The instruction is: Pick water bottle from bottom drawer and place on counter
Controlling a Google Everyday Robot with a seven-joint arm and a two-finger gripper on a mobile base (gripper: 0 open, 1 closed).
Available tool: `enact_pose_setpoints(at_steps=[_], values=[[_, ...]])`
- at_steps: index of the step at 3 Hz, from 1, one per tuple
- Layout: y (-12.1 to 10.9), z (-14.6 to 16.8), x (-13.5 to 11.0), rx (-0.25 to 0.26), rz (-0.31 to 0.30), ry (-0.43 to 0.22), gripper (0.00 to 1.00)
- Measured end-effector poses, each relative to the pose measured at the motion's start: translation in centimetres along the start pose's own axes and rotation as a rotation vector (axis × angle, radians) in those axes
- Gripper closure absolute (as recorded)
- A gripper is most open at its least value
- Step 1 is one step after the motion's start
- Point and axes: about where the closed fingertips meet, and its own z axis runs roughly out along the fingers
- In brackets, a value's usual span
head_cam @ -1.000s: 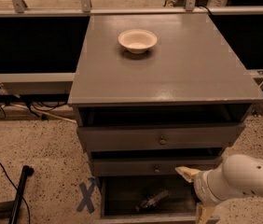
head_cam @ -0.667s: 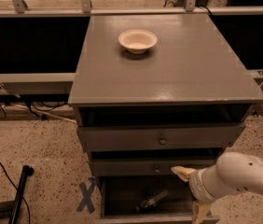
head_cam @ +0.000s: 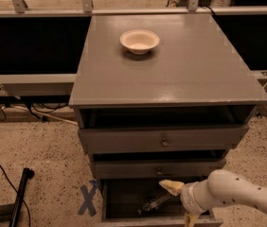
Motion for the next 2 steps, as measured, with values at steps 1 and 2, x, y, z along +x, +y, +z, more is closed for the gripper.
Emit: enact_pose_setpoints(at_steps=[1, 2], values=[[1.50, 2.19, -0.45, -0.011, -0.051, -0.045, 0.00], [1.47, 2.14, -0.45, -0.011, -0.052, -0.044, 0.00]])
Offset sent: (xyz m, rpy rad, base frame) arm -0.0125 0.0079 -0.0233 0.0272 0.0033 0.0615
